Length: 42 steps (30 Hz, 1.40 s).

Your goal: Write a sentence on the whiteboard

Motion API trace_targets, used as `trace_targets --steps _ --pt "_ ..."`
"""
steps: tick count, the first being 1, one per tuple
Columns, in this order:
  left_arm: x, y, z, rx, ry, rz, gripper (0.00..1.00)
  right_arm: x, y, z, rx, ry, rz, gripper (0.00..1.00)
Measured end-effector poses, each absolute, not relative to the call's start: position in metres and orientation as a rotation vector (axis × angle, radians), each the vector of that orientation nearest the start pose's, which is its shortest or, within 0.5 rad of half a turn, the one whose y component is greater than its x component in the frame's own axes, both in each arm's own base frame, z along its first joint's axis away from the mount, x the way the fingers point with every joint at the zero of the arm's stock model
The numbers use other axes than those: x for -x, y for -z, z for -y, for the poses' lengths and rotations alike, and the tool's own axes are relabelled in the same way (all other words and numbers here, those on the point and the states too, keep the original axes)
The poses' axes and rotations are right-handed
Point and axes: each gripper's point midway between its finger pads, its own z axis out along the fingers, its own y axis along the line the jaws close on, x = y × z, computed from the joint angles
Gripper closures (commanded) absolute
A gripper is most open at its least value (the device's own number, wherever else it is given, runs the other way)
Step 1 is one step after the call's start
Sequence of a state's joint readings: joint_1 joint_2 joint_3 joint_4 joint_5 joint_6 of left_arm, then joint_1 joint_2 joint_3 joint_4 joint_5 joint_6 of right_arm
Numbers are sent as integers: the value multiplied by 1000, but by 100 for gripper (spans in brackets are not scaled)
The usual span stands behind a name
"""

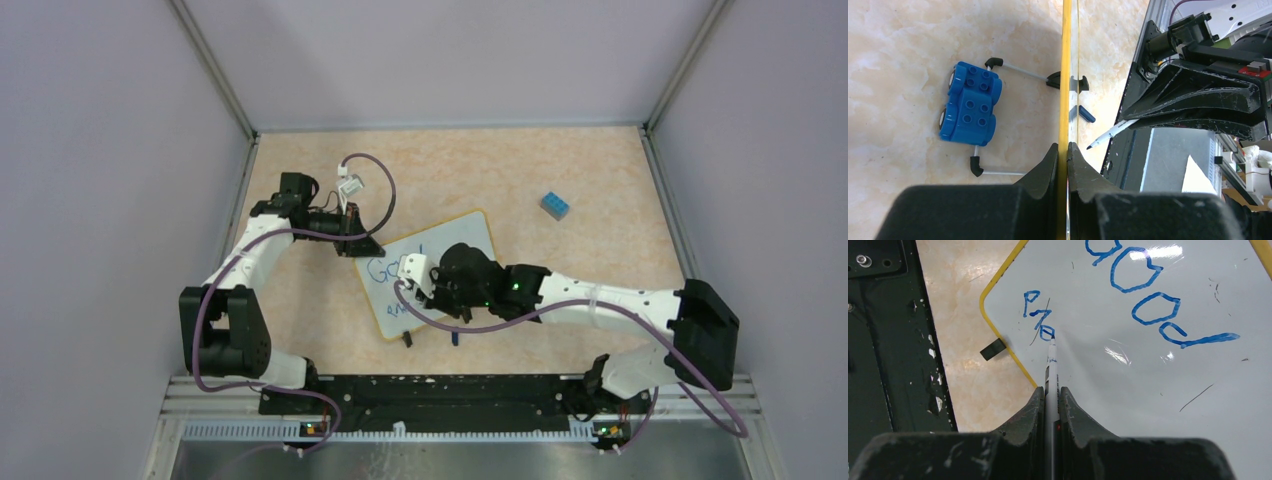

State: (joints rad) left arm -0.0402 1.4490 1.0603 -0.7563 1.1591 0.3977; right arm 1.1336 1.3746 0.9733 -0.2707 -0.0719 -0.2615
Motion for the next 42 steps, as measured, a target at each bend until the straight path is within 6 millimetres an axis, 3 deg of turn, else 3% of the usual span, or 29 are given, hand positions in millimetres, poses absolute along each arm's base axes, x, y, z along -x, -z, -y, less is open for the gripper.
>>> trace_targets --steps 11,42 --pt "-262 -178 165 -784 1335 -2084 100 -168 -129 -351 1517 -495 -1778 100" --pt "-262 -178 165 -783 1335 -2084 100 -159 -116 -344 1565 -518 -1798 100"
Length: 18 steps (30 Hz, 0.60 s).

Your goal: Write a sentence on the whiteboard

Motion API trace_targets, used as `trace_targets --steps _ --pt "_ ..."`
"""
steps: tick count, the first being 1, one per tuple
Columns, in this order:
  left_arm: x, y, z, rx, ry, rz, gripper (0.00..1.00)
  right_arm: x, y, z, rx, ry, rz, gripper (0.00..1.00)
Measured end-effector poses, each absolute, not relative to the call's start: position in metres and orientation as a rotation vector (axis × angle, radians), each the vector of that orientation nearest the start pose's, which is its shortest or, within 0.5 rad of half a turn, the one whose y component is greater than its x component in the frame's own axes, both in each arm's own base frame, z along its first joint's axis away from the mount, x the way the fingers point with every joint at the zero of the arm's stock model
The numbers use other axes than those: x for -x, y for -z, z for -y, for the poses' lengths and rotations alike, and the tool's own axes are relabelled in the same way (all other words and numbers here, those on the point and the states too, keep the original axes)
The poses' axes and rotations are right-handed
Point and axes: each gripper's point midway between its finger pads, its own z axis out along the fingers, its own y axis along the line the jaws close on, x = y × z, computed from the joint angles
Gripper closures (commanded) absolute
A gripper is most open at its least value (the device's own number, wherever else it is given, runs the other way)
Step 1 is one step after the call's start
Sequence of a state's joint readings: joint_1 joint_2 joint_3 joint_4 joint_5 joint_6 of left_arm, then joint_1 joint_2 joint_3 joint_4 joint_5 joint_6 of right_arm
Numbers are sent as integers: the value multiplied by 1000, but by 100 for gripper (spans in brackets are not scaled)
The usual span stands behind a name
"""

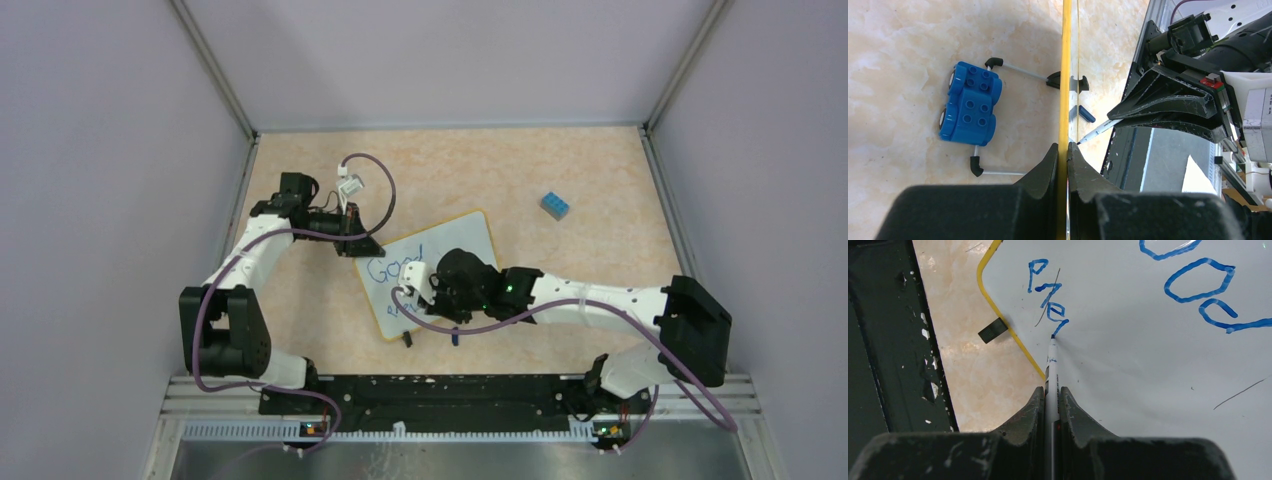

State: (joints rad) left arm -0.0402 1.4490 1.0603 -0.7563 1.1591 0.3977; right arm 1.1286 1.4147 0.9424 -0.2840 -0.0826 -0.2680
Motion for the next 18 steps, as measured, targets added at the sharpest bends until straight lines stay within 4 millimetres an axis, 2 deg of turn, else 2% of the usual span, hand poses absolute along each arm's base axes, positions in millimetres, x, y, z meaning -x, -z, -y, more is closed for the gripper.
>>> trace_targets --steps 18 --pt "-262 -177 165 -783 1336 -2085 100 -169 -121 -339 1509 -539 -1826 100"
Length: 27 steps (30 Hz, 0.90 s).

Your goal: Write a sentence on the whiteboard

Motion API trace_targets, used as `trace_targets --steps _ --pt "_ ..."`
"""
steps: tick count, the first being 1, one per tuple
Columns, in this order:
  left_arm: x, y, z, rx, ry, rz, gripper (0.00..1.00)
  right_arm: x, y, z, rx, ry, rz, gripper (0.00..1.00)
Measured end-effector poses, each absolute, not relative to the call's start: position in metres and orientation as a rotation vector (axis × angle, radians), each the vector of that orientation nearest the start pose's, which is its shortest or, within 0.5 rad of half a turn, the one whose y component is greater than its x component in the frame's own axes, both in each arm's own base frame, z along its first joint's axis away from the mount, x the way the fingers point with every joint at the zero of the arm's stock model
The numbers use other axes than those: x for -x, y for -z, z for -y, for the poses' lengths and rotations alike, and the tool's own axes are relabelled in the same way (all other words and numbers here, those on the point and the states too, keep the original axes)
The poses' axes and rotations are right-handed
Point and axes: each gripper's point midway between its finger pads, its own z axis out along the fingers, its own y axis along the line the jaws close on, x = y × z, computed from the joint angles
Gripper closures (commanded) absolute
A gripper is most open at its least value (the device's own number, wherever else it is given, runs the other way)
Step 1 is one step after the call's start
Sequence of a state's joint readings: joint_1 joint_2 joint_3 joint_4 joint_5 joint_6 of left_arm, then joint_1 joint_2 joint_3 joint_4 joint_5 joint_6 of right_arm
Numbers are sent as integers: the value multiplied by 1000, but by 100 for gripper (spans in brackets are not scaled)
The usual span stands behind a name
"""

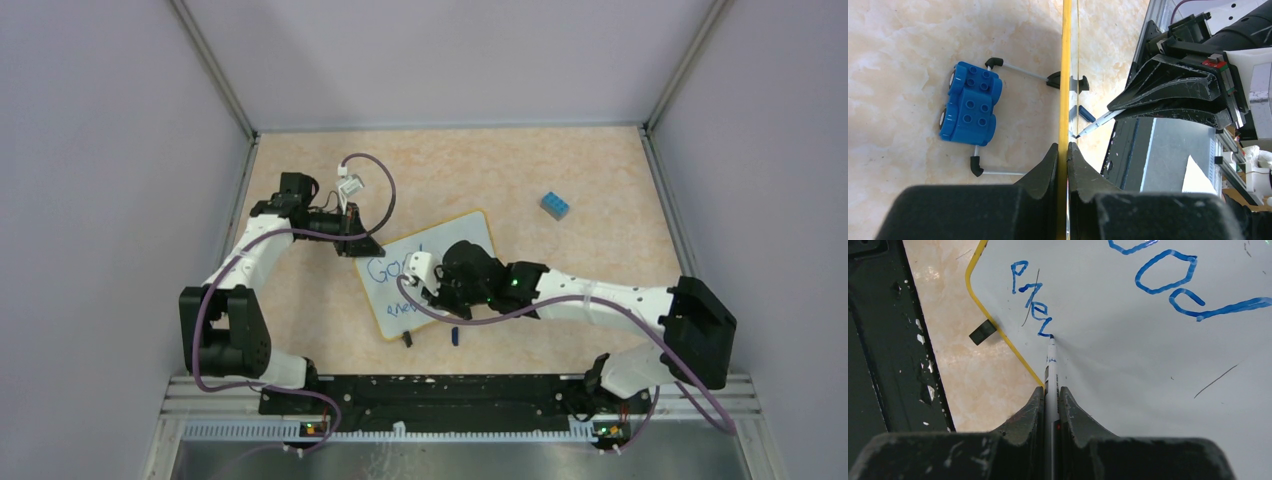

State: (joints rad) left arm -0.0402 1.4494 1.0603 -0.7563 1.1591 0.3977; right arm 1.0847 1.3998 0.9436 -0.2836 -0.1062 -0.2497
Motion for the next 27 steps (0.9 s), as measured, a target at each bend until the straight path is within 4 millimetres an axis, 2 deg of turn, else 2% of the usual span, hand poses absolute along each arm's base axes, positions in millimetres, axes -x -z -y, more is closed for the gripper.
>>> trace_targets --steps 11,20,27 --pt "-262 -177 165 -783 1336 -2085 100 -173 -128 -337 1489 -536 -1818 100" --pt "-262 -177 165 -783 1336 -2085 100 -172 -148 -336 1460 -569 -1769 100" --pt "-262 -178 165 -783 1335 -2084 100 -173 -148 -335 1458 -562 -1768 100"
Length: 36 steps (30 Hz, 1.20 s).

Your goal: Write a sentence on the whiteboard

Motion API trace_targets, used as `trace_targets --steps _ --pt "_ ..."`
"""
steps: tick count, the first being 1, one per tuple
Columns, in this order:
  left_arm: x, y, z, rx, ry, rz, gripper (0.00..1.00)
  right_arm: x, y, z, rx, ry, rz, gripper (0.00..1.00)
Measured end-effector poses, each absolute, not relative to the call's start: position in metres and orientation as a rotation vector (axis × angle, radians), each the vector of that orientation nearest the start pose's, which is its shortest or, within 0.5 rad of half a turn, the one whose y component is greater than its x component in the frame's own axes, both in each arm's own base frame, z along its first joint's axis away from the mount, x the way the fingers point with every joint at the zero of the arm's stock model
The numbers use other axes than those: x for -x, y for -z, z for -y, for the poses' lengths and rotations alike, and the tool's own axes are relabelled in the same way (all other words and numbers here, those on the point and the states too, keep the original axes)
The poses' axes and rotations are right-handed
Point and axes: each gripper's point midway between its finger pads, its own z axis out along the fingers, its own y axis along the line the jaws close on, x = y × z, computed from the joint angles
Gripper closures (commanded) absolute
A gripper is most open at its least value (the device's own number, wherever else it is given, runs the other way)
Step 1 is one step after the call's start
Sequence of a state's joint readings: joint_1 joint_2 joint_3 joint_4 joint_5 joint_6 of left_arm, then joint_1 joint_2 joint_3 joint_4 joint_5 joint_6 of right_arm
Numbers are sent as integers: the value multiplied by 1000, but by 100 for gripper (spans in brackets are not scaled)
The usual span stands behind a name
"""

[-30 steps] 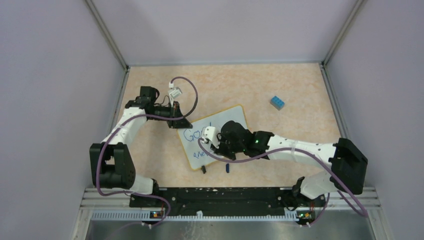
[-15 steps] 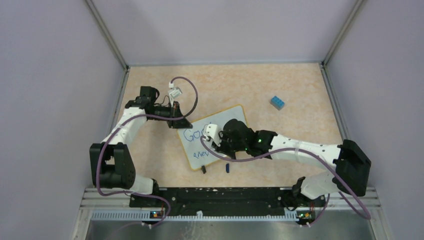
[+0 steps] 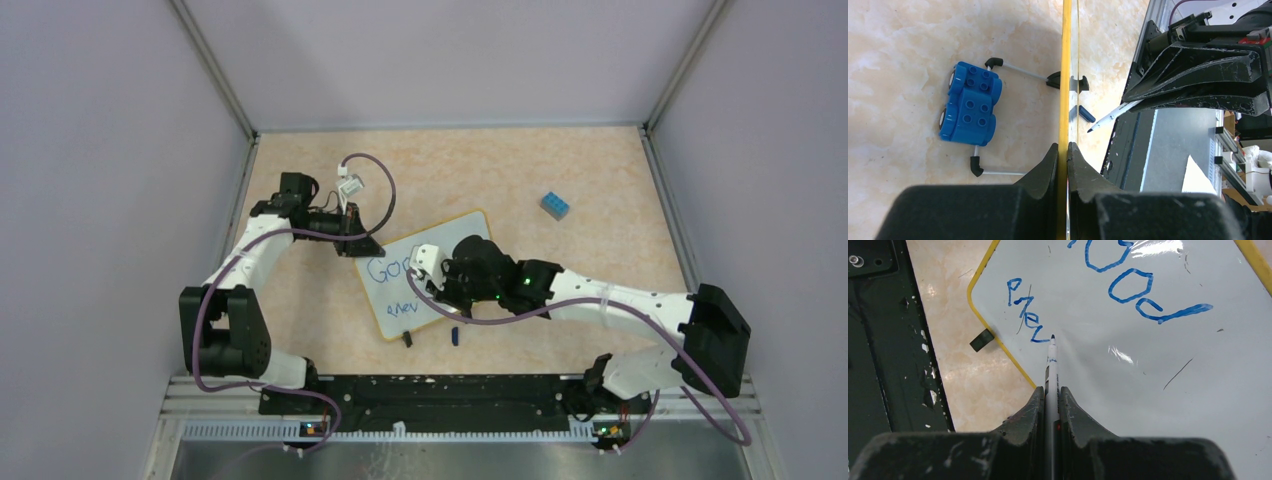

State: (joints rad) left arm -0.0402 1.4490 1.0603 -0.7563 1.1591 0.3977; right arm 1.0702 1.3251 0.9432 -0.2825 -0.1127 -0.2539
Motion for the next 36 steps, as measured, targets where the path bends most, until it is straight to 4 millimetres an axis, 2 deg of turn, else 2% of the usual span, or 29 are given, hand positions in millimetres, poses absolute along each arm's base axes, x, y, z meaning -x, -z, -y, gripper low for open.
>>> trace_targets --steps 23,31,36 --pt "-262 -178 165 -783 1335 -2084 100 -174 -145 -334 1457 -548 -1777 100" --pt "-262 -178 165 -783 1335 -2084 100 -168 -128 -324 1497 -531 -1814 100" --pt "-262 -178 165 -783 1335 -2084 100 -168 -126 -323 1500 -528 -1818 100"
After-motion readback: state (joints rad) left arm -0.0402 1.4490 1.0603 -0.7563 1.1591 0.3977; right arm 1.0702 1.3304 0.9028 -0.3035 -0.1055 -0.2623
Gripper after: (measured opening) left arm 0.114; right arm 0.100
